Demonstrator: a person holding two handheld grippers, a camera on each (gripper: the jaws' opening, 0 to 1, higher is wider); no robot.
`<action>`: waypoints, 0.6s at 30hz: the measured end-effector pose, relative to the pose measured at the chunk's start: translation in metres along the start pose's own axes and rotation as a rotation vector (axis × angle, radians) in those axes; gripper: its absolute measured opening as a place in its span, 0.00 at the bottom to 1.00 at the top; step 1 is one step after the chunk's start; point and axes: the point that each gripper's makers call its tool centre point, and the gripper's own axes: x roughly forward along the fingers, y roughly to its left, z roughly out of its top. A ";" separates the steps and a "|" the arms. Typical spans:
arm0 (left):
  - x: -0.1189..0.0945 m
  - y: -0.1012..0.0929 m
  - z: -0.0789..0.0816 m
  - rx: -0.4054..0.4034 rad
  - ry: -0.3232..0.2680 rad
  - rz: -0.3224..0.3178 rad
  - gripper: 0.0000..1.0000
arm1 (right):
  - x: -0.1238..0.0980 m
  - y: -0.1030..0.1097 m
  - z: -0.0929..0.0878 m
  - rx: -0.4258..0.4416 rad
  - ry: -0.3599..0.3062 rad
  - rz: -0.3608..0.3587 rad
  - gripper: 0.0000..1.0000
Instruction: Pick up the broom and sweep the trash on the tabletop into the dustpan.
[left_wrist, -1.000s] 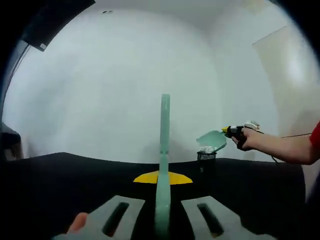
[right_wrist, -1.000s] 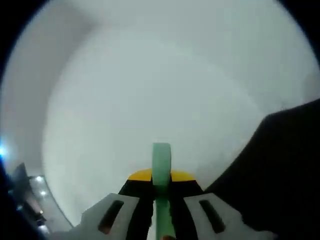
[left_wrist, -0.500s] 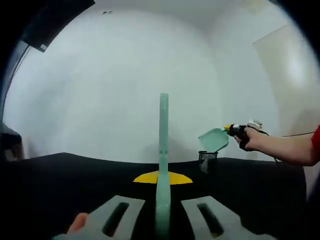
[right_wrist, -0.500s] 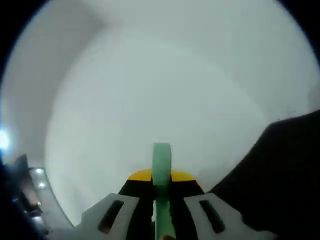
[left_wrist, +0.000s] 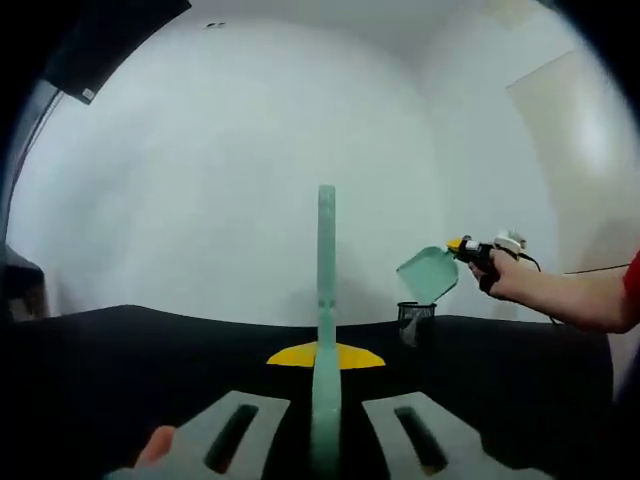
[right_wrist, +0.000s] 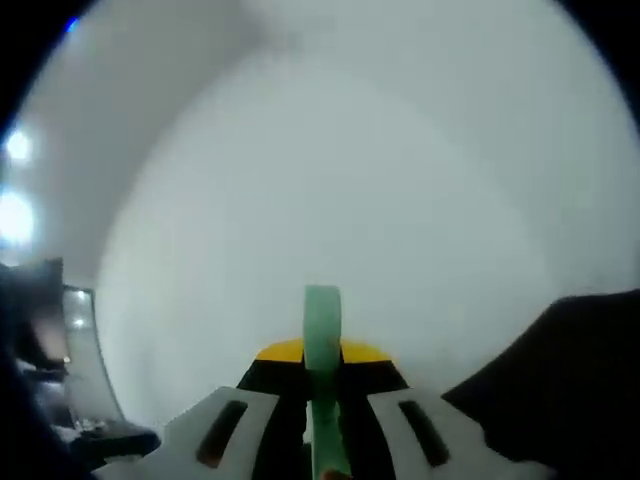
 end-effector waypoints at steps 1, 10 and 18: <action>0.000 0.000 0.000 0.000 0.000 0.000 0.01 | 0.001 -0.001 0.000 0.000 0.000 0.001 0.12; 0.001 0.000 0.000 -0.001 -0.001 0.002 0.01 | 0.000 -0.002 0.007 0.022 -0.019 0.003 0.12; 0.001 0.000 0.000 -0.002 0.000 0.005 0.01 | -0.005 -0.009 0.025 0.131 -0.059 -0.013 0.12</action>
